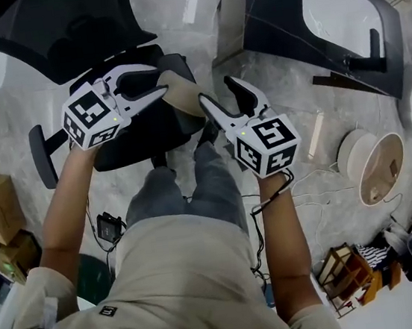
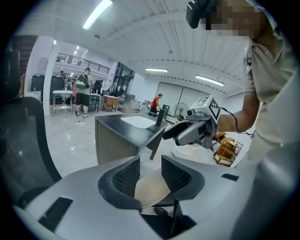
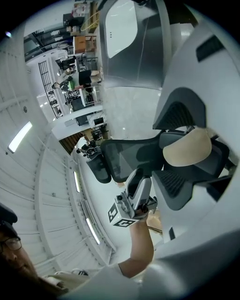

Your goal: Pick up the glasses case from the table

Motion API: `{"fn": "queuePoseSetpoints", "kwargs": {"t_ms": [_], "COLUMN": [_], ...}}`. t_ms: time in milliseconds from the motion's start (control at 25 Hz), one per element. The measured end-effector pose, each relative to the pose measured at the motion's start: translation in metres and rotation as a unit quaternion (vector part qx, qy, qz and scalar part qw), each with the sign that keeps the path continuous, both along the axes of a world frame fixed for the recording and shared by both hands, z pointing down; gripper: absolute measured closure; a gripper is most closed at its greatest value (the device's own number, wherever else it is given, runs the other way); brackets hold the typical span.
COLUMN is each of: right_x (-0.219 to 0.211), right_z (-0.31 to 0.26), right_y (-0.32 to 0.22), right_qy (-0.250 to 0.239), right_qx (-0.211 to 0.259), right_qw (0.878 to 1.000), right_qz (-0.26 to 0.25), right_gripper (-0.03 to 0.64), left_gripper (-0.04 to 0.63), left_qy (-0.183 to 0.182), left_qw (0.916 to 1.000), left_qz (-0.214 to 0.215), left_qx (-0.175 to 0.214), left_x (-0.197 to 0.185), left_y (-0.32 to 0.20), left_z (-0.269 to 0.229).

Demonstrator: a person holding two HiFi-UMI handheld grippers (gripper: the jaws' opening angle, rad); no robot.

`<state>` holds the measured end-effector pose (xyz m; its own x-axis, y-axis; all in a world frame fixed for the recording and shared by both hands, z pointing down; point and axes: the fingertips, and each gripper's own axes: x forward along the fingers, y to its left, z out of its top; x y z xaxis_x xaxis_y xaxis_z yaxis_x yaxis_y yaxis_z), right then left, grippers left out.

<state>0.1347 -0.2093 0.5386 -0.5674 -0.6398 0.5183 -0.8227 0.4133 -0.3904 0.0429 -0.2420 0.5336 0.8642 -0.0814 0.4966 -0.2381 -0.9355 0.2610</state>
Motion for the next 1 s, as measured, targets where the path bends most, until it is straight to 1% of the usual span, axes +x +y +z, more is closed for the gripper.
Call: {"fn": "queuePoseSetpoints", "kwargs": {"t_ms": [360, 480, 640, 800, 1000], "right_x": [-0.014, -0.019, -0.024, -0.029, -0.04], "right_z": [0.054, 0.07, 0.091, 0.104, 0.121], "right_y": [0.011, 0.015, 0.018, 0.018, 0.021], "right_qy": [0.002, 0.005, 0.022, 0.029, 0.044], "right_qx": [-0.034, -0.041, -0.041, -0.031, -0.024], "right_qw": [0.998, 0.997, 0.996, 0.994, 0.989], "right_qz": [-0.048, -0.06, -0.078, -0.099, -0.138], "right_gripper": [0.324, 0.311, 0.295, 0.279, 0.267], "left_gripper": [0.312, 0.265, 0.22, 0.195, 0.186], "left_qy": [-0.021, -0.021, -0.026, -0.025, -0.016], "left_qw": [0.999, 0.9988, 0.9985, 0.9982, 0.9983], "left_qz": [0.039, 0.045, 0.047, 0.054, 0.056], "left_qx": [-0.003, 0.002, 0.008, 0.009, 0.005], "left_x": [0.003, 0.003, 0.002, 0.003, 0.005], "left_y": [0.013, 0.014, 0.015, 0.017, 0.017], "left_z": [0.05, 0.062, 0.081, 0.098, 0.112]}}
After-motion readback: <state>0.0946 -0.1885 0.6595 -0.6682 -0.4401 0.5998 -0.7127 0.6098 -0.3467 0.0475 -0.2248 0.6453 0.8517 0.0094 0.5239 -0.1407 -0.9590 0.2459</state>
